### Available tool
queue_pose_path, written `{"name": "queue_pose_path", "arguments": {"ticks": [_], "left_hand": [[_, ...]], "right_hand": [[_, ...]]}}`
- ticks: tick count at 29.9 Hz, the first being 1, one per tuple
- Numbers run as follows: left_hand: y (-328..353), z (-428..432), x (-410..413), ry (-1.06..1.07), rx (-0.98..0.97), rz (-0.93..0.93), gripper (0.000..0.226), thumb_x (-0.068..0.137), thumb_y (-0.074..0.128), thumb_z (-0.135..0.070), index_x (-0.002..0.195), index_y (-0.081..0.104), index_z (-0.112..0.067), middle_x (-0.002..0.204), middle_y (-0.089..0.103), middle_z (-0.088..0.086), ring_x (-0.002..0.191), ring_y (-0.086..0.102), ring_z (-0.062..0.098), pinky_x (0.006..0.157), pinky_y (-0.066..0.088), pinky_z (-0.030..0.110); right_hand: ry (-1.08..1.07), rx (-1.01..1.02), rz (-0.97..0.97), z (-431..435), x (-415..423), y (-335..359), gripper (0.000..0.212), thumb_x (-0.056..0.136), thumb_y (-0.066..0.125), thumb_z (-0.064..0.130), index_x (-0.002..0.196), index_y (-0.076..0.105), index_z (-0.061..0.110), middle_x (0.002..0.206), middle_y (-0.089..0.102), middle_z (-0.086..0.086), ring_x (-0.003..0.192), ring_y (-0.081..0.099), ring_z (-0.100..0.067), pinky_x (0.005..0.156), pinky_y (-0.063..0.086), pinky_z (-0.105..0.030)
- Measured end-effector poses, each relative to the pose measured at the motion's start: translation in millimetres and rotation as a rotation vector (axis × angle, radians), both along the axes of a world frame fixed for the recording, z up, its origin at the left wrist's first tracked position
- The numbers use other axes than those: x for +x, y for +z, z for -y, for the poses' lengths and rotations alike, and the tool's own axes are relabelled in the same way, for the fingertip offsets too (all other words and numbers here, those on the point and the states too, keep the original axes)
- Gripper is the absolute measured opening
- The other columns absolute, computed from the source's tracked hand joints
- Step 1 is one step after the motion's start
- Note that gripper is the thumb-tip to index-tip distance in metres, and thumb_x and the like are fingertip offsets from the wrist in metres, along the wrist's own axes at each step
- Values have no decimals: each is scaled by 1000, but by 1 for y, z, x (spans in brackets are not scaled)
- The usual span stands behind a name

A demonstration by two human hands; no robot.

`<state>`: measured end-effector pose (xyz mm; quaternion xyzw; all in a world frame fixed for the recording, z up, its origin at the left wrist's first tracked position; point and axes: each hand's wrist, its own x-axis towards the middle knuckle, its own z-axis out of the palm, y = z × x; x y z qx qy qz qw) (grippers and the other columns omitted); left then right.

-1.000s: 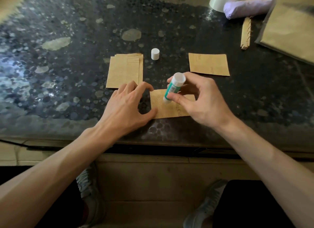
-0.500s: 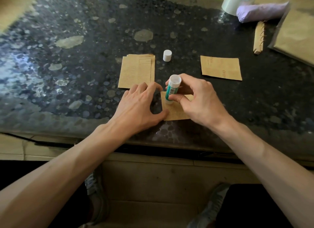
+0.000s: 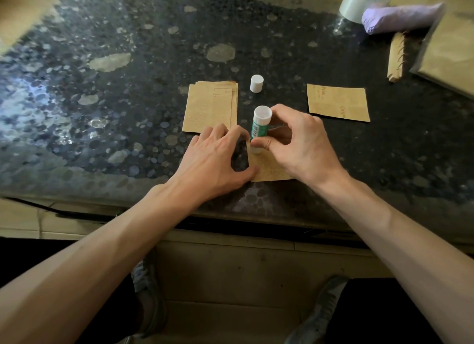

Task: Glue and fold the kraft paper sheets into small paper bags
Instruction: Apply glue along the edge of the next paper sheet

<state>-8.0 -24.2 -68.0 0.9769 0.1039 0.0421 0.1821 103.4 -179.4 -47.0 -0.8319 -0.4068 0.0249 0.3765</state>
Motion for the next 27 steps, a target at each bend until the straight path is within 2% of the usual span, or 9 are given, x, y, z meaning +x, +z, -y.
{"name": "queue_pose_path", "arguments": {"ticks": [6,12,14,22,25,27], "left_hand": [[0,0,1,-3,4,0,67,80,53,-70,134,45,-31,105,42,-9,99,37,12,88,36,32],[0,-1,0,-4,8,7,66,82,56,-69,134,44,-30,106,42,-9,99,38,13,90,37,33],[-1,-1,1,-2,13,8,65,83,58,-68,134,44,-30,106,42,-10,99,38,13,90,37,33],[-1,-2,1,-3,5,10,64,83,59,-68,135,45,-32,107,44,-11,104,44,14,93,40,34],[-1,-3,1,1,-4,9,66,84,61,-67,136,41,-31,107,42,-12,102,41,12,92,37,32],[-1,-2,0,5,-16,16,68,84,62,-66,137,39,-32,106,43,-12,101,40,11,90,37,32]], "right_hand": [[14,4,8,-5,2,-3,31,89,82,19,116,67,17,108,71,11,104,66,-3,90,53,-12],[21,3,29,-9,4,-4,32,91,80,17,120,66,15,115,73,5,111,68,-9,95,56,-23],[23,14,25,-9,4,-4,32,91,80,19,119,66,14,114,72,6,109,67,-8,94,55,-19],[-69,162,-68,-4,7,-9,30,90,82,19,116,68,12,106,70,12,101,69,2,87,55,-14],[-99,239,-98,1,10,-5,29,90,81,14,116,68,8,107,73,8,102,71,1,87,57,-17],[-119,266,-117,5,14,-1,29,90,81,15,114,68,9,104,72,13,102,71,2,86,57,-17]]}}
